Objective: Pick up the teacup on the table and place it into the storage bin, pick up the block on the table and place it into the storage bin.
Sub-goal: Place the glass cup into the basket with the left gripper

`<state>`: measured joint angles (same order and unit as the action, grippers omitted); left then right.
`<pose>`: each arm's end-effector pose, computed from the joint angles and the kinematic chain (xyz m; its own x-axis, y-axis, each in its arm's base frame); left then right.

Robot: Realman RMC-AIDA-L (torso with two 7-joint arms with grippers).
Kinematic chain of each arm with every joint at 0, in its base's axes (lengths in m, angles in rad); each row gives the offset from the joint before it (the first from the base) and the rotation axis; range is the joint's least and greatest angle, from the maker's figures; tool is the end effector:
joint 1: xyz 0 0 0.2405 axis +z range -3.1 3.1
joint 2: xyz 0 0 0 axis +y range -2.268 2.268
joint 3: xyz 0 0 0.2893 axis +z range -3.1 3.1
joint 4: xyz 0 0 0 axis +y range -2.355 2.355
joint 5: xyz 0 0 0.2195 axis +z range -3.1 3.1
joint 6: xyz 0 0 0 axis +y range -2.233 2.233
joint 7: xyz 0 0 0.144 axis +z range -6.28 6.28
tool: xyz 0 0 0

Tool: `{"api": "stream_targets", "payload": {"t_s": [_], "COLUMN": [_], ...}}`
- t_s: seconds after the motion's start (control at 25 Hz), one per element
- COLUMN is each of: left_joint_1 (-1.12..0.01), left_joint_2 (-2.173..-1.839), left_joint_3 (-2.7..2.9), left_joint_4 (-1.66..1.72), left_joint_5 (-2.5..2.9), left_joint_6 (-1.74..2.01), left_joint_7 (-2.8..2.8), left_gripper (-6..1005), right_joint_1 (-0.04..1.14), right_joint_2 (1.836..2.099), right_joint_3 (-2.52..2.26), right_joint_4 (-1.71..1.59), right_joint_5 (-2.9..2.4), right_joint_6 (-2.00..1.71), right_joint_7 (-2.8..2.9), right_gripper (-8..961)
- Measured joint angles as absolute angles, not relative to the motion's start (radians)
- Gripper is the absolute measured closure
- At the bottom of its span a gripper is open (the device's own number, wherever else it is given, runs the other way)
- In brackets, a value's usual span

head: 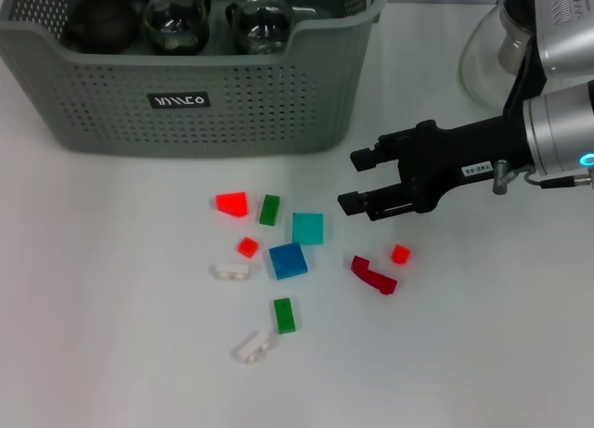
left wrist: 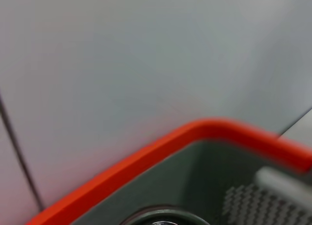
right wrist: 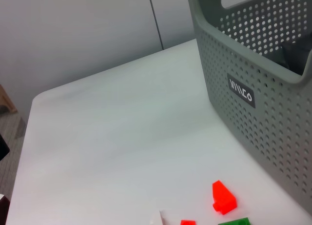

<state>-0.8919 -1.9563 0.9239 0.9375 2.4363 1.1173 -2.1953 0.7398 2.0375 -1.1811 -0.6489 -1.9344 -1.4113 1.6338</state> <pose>-0.1756 0.5135 0.0715 0.8612 0.4467 0.2425 0.4955 -0.6311 -0.5969 0.2107 0.3936 -0.0641 0.9250 -0.3148 -0.2127 -0.3198 -0.9474 0.0117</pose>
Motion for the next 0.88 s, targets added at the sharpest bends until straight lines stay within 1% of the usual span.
{"api": "stream_targets", "payload": {"t_s": [0.08, 0.12, 0.16, 0.24, 0.28, 0.44, 0.88], "left_joint_1": [-0.892, -0.899, -0.917, -0.928, -0.929, -0.932, -0.93], "left_joint_2": [-1.956, -1.973, -2.011, -2.052, -2.067, -2.104, -2.111], "left_joint_3": [0.924, 0.941, 0.962, 0.978, 0.987, 1.012, 1.023], "left_joint_4": [0.938, 0.928, 0.911, 0.907, 0.908, 0.915, 0.909], "left_joint_5": [2.436, 2.493, 2.602, 2.695, 2.729, 2.803, 2.807], "left_joint_6": [1.117, 1.082, 1.045, 1.036, 1.033, 1.032, 1.027], "left_joint_7": [-2.195, -2.203, -2.206, -2.206, -2.207, -2.207, -2.208], "left_gripper": [954, 954, 954, 954, 954, 954, 954], "right_joint_1": [0.738, 0.738, 0.737, 0.737, 0.736, 0.736, 0.736], "right_joint_2": [2.038, 2.038, 2.038, 2.039, 2.039, 2.041, 2.043], "right_joint_3": [-1.181, -1.181, -1.181, -1.18, -1.18, -1.18, -1.18], "right_joint_4": [-0.649, -0.649, -0.649, -0.649, -0.649, -0.649, -0.649], "right_joint_5": [-1.934, -1.934, -1.934, -1.934, -1.934, -1.934, -1.934], "right_joint_6": [-1.411, -1.41, -1.41, -1.41, -1.41, -1.41, -1.412], "right_joint_7": [1.634, 1.634, 1.634, 1.634, 1.634, 1.637, 1.638], "right_gripper": [218, 218, 218, 219, 219, 219, 218]}}
